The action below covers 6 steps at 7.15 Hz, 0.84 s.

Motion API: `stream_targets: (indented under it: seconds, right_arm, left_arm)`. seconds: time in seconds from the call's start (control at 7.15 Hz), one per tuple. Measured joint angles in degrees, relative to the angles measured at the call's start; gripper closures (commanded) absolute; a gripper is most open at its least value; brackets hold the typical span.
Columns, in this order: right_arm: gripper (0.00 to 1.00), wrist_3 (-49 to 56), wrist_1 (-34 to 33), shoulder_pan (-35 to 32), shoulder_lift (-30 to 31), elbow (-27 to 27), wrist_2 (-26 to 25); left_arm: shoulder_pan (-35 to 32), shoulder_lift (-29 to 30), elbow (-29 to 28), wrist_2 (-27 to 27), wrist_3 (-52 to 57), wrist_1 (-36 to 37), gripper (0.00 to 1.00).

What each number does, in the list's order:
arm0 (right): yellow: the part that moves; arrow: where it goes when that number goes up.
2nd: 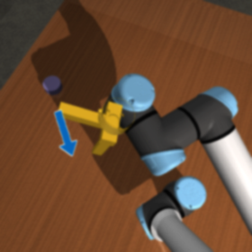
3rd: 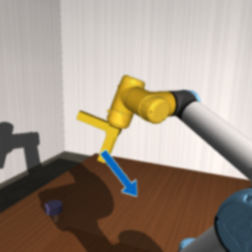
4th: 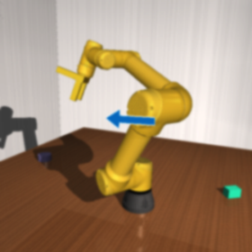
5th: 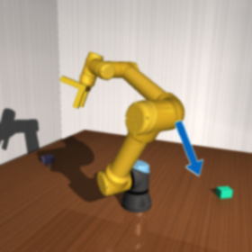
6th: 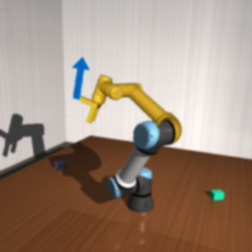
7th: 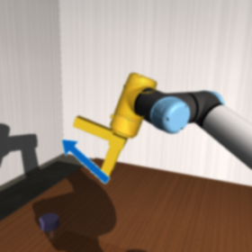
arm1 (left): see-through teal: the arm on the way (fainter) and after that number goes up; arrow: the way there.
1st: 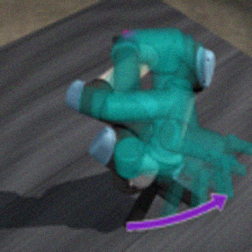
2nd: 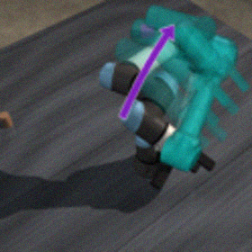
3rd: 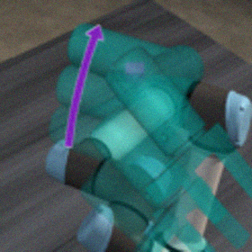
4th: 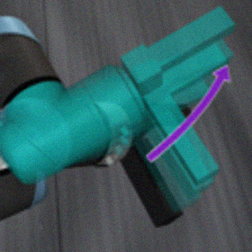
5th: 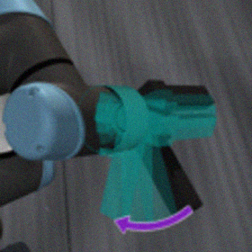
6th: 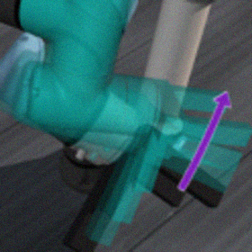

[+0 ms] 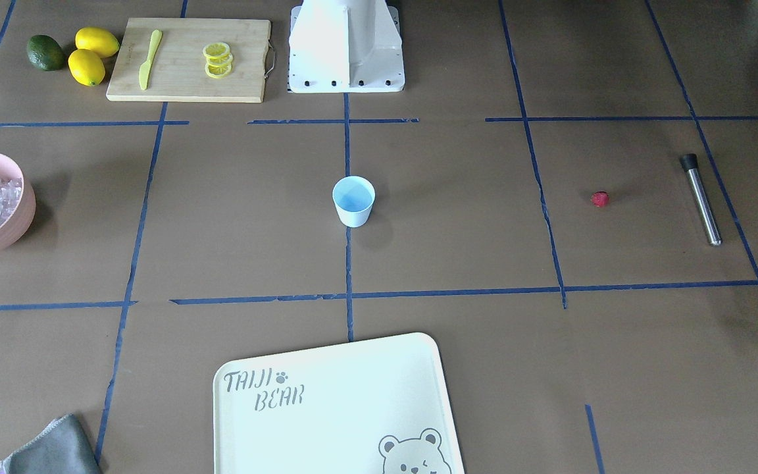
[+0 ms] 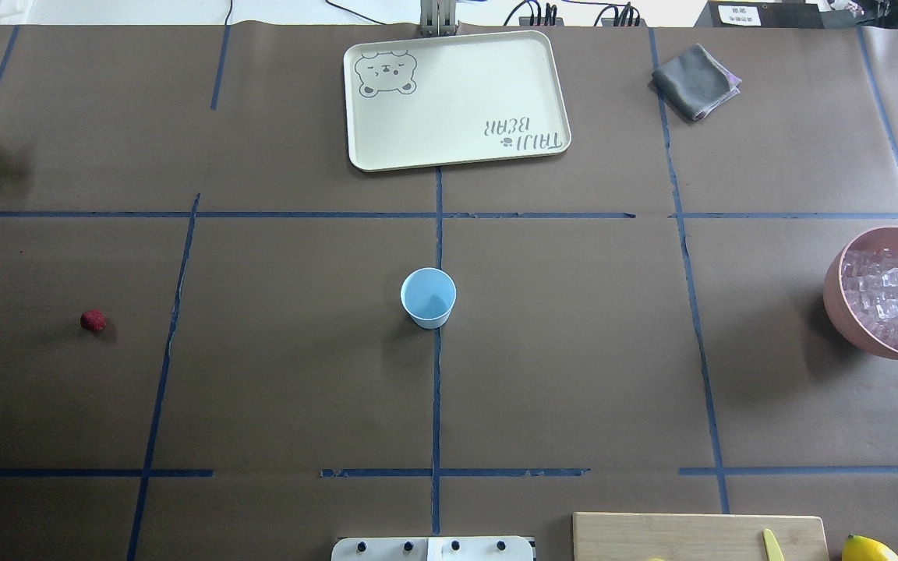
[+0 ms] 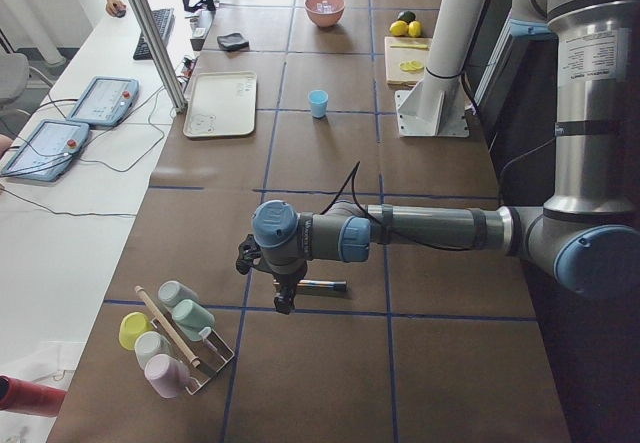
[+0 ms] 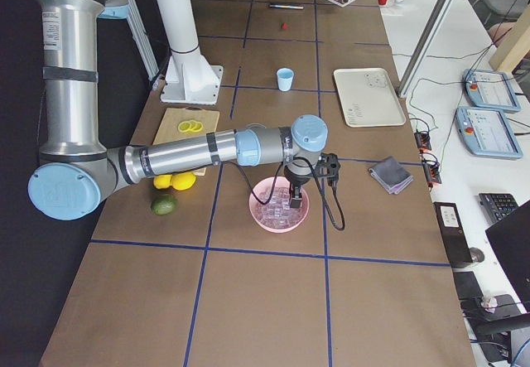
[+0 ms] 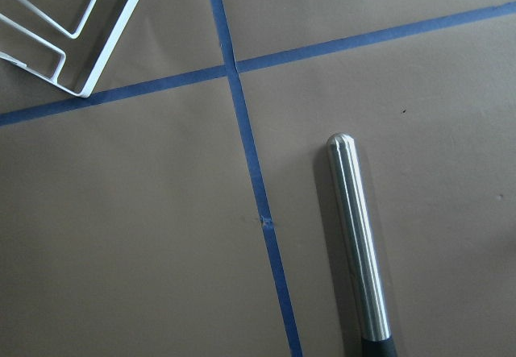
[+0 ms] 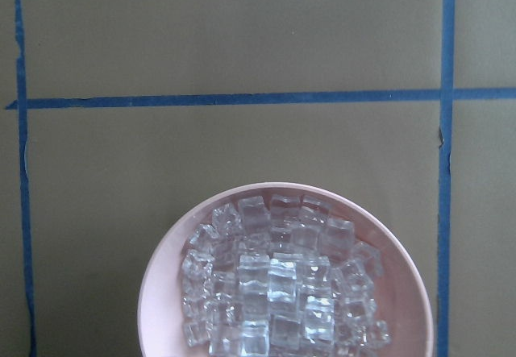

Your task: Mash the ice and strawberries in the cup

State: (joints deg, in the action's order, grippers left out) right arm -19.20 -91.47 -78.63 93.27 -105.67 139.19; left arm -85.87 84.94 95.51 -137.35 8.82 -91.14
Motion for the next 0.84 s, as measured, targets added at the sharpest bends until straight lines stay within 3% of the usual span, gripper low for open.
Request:
stream_targets:
  seconds: [0.28,0.42,0.84]
  right_arm:
    - [0.08,-18.9,15.6,6.5,5.4,-0.3,-4.0]
    - [0.1,-26.2,20.1,9.2,7.1,-0.3,-5.7]
    - [0.13,-36.7,22.5,15.4,8.6,0.0,-11.0]
  left_arm:
    - [0.0,0.0,0.3,0.0,-0.1,0.0,0.0]
    - [0.0,0.0,0.3,0.0,-0.1,0.0,0.0]
    - [0.0,0.1,0.4,0.0,-0.1,0.0,0.0]
